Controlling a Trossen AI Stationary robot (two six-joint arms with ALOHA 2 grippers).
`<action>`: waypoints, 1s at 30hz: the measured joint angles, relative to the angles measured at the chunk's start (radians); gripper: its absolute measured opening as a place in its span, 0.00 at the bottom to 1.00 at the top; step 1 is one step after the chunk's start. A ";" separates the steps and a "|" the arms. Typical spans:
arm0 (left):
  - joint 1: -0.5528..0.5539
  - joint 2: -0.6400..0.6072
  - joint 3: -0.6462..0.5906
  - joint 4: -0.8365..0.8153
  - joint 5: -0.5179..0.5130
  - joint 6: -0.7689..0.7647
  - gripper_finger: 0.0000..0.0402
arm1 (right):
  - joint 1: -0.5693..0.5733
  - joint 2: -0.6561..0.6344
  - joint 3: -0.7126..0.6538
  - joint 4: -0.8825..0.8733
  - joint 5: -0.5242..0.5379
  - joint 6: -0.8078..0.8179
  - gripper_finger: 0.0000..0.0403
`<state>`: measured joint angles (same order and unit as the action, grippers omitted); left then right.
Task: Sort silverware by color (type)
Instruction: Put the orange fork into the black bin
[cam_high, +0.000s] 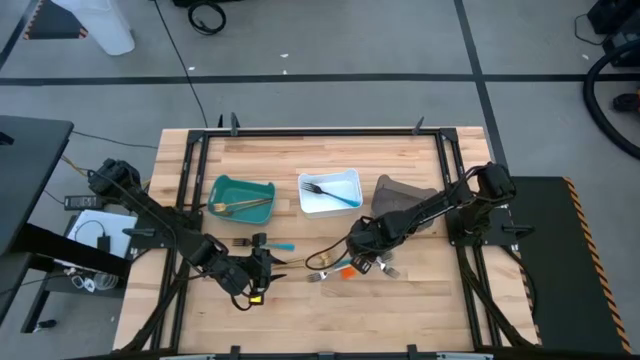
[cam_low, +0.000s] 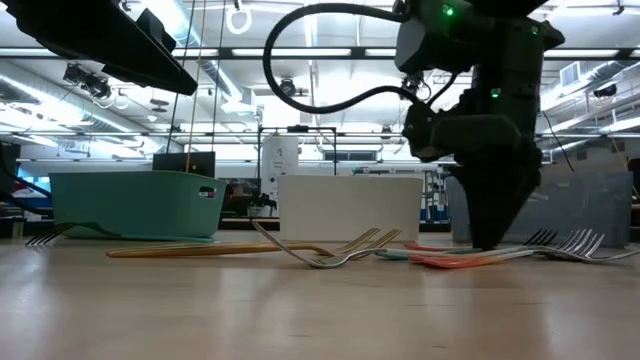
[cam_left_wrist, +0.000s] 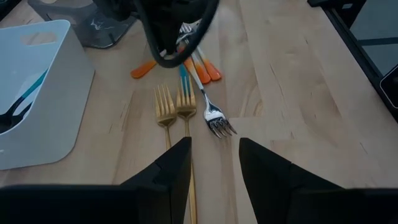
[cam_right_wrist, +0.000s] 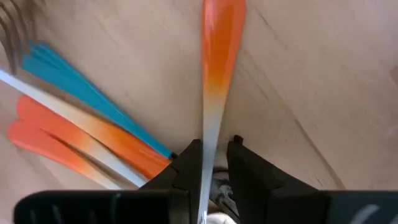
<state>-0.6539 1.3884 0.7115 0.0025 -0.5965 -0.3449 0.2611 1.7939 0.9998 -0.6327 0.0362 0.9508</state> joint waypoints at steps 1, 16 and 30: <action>0.000 0.000 0.000 0.000 0.000 0.000 0.36 | 0.000 0.000 0.000 -0.009 -0.002 0.000 0.19; 0.000 0.000 0.000 0.000 0.000 0.017 0.36 | -0.001 0.002 -0.004 -0.031 -0.006 -0.079 0.03; 0.000 0.000 0.000 -0.001 0.000 0.019 0.36 | -0.001 -0.033 0.053 -0.080 0.035 -0.135 0.02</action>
<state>-0.6540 1.3884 0.7116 0.0018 -0.5966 -0.3260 0.2596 1.7606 1.0533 -0.7126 0.0715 0.8157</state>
